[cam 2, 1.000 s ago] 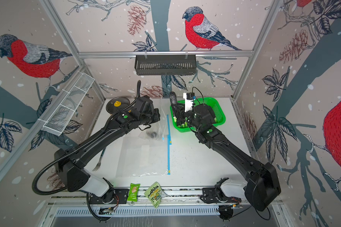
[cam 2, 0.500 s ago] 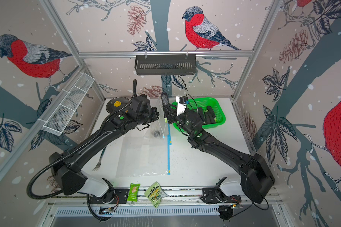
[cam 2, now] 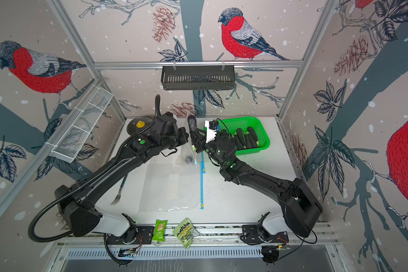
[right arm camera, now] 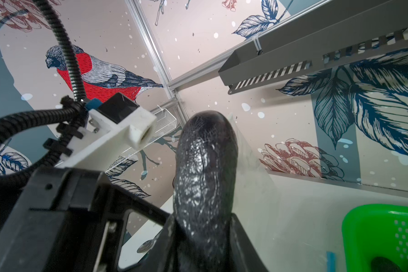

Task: Place the eggplant in a zip-top bag and seal the zipper
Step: Place the eggplant in the zipper food storage bag.

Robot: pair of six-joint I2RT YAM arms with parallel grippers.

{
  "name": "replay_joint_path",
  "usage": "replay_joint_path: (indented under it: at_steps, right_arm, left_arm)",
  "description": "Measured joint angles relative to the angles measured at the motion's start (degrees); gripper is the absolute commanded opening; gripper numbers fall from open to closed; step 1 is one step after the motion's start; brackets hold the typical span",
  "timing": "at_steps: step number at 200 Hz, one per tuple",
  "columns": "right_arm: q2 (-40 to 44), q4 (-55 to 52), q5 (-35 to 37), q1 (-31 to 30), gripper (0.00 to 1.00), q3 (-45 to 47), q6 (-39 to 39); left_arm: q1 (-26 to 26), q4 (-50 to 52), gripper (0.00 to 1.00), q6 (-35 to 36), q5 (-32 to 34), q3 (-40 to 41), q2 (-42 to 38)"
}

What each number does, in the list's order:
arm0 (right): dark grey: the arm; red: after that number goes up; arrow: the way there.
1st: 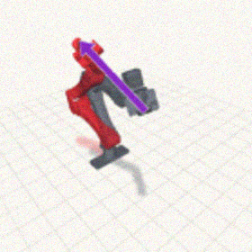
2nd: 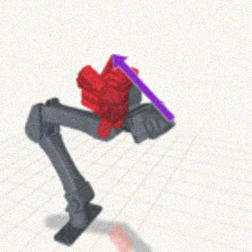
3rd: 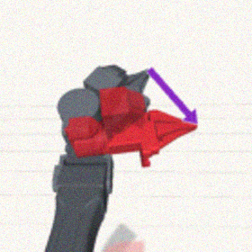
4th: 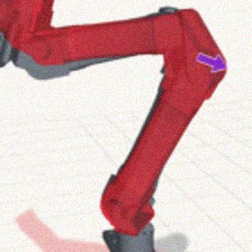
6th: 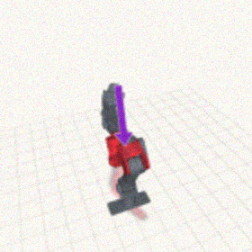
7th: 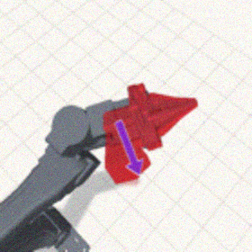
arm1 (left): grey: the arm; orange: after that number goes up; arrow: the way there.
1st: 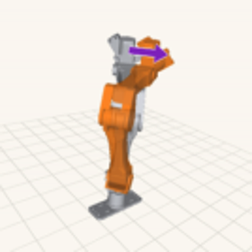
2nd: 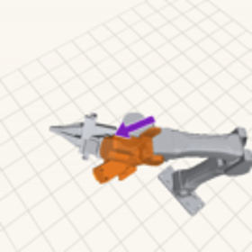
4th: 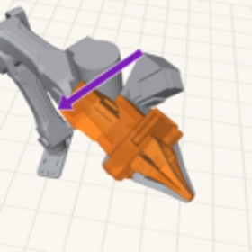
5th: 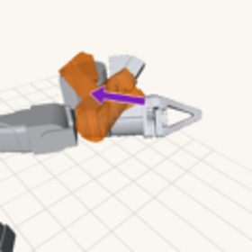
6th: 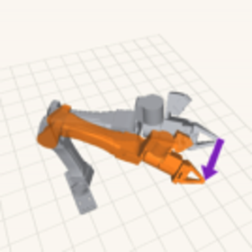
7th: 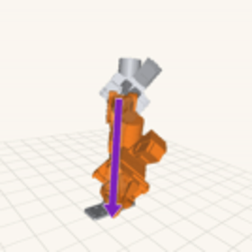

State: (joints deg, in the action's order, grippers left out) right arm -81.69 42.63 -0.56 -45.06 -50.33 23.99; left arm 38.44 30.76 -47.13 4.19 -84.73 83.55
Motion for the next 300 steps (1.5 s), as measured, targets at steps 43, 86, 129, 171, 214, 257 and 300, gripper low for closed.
replay_joint_path:
  at_steps: [43, 86, 129, 171, 214, 257, 300]
  right_arm:
    - [-1.31, -0.07, 0.68, -0.76, 0.24, 0.5, -0.2]
    - [-2.93, -1.62, 0.74, -1.25, 0.26, -0.57, -1.66]
    - [-4.22, -4.85, 0.85, -1.36, 0.3, -2.19, -3.89]
    - [-4.09, -7.5, -1.36, -0.07, 0.38, -2.99, -4.7]
    - [-2.84, -9.68, -6.58, 2.82, 0.46, -4.17, -4.72]
    - [-2.49, -11.15, -10.03, 3.65, 0.45, -4.74, -4.85]
    - [-4.33, -11.96, -11.76, 4.0, 0.45, -6.93, -4.85]
  left_arm:
    - [-0.79, -0.02, 0.0, 0.28, 0.13, 0.0, -0.44]
    - [-1.75, -0.02, 0.0, 0.63, 0.11, 0.02, -0.74]
    - [-2.4, -0.04, 0.0, 1.05, -0.07, 0.42, -0.87]
    - [-2.69, -0.09, 0.0, 1.09, -1.01, 0.83, -0.81]
    - [-3.19, -0.5, 0.0, 1.68, -1.18, 1.14, -0.55]
    - [-3.39, -0.52, 0.0, 1.68, -1.6, 1.16, -0.28]
    - [-3.39, -0.57, 0.0, 1.68, -2.56, 1.2, -0.15]
